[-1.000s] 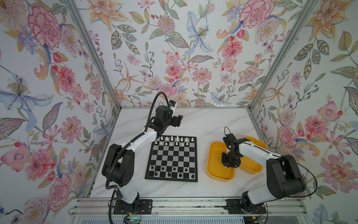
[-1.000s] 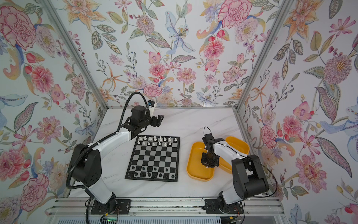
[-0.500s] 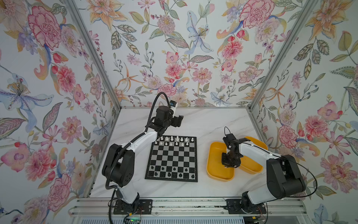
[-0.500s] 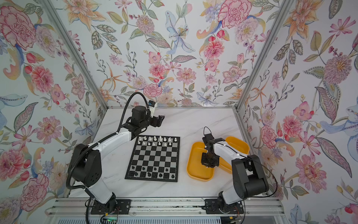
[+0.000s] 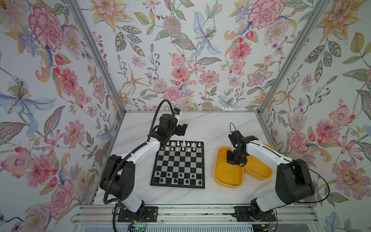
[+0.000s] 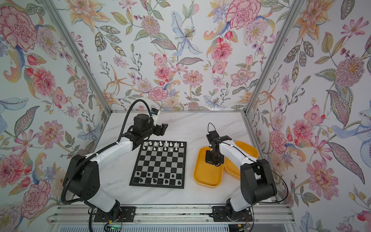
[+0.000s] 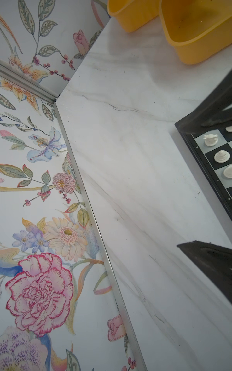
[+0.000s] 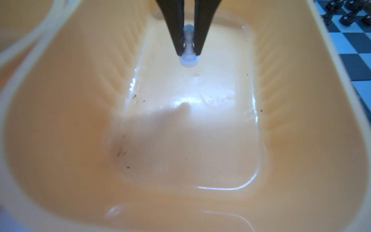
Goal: Set up the chess pieces on the board
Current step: 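Lift the white pawn and carry it over the board's far corner, then lower the pawn onto the far-row square and open the right gripper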
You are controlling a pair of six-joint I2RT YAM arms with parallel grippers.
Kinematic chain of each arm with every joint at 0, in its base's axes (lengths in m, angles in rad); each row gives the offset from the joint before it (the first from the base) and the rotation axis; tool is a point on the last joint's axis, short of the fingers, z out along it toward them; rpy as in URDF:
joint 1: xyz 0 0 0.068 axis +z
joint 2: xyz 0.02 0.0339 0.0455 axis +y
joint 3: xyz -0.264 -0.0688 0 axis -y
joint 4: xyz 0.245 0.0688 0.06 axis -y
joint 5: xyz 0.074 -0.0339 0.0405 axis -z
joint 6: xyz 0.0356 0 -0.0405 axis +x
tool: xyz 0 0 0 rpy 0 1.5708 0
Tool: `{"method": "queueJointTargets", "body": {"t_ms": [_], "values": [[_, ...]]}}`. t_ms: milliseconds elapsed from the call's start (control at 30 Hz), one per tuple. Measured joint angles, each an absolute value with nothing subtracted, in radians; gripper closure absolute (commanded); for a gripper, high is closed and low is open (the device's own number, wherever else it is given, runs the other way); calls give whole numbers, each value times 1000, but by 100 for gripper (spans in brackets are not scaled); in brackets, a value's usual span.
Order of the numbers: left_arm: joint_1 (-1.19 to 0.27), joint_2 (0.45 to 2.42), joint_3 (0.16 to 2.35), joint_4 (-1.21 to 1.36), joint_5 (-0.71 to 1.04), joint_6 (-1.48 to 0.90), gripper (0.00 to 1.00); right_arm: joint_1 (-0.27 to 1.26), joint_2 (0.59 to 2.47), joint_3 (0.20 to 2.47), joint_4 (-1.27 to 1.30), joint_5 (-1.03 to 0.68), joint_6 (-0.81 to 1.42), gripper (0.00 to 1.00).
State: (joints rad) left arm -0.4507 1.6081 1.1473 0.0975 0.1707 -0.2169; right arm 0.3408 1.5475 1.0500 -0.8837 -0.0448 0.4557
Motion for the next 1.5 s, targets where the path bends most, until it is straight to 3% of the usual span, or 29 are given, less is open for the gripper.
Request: {"method": "queueJointTargets", "body": {"t_ms": [767, 1167, 1500], "values": [[-451, 1291, 823, 129, 65, -268, 14, 515, 1918, 1709, -1042, -46, 403, 91], [-451, 1239, 787, 121, 49, -289, 14, 614, 2147, 1878, -1057, -75, 377, 91], [-443, 1213, 788, 86, 44, -277, 14, 640, 2231, 1914, -1059, -91, 370, 91]]}}
